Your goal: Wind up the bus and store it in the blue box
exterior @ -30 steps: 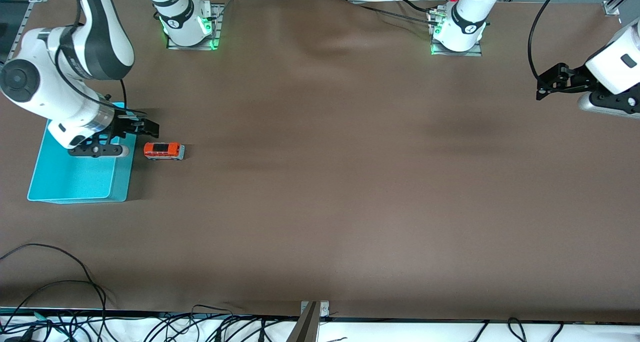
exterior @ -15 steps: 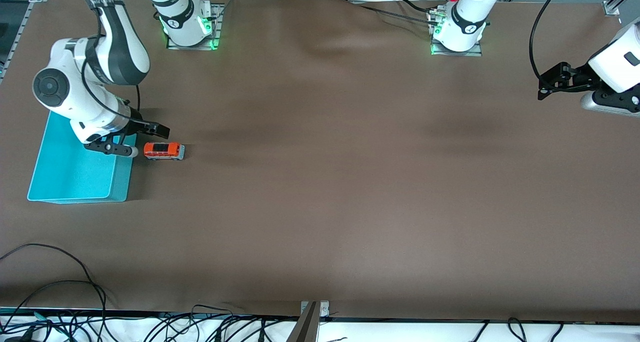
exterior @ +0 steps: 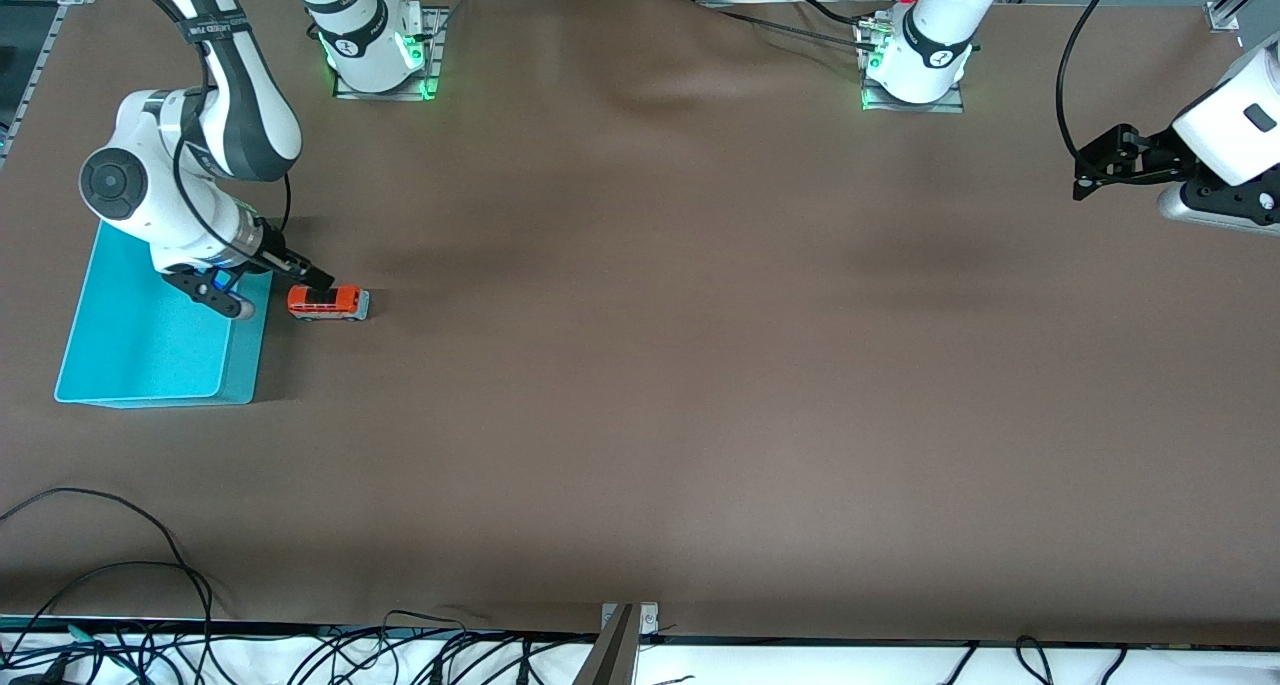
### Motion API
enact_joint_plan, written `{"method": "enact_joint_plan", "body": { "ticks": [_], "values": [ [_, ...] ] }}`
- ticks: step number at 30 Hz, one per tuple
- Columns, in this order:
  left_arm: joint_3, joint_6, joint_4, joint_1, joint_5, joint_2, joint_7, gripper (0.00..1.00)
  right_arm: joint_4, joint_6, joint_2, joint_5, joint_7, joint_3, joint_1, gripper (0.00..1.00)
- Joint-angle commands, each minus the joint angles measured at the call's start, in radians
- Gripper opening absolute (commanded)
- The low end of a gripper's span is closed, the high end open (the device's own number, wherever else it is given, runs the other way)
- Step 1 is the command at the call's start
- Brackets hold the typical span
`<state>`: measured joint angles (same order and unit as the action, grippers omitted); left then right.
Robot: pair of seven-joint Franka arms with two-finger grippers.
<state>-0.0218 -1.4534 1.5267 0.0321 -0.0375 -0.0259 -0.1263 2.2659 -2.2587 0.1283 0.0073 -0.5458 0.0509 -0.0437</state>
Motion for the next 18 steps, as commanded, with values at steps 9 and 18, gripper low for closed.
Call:
{"method": "enact_joint_plan", "body": {
  "ticks": [9,18],
  "values": [
    [0.000,0.016,-0.039,0.014,-0.013,-0.020,0.010,1.00,0.061,-0.128,0.000,-0.018,-0.347,0.007,-0.015,1.00],
    [0.000,0.016,-0.039,0.014,-0.013,-0.020,0.010,1.00,0.078,-0.232,0.042,-0.067,-0.551,0.007,-0.015,1.00]
  ]
}}
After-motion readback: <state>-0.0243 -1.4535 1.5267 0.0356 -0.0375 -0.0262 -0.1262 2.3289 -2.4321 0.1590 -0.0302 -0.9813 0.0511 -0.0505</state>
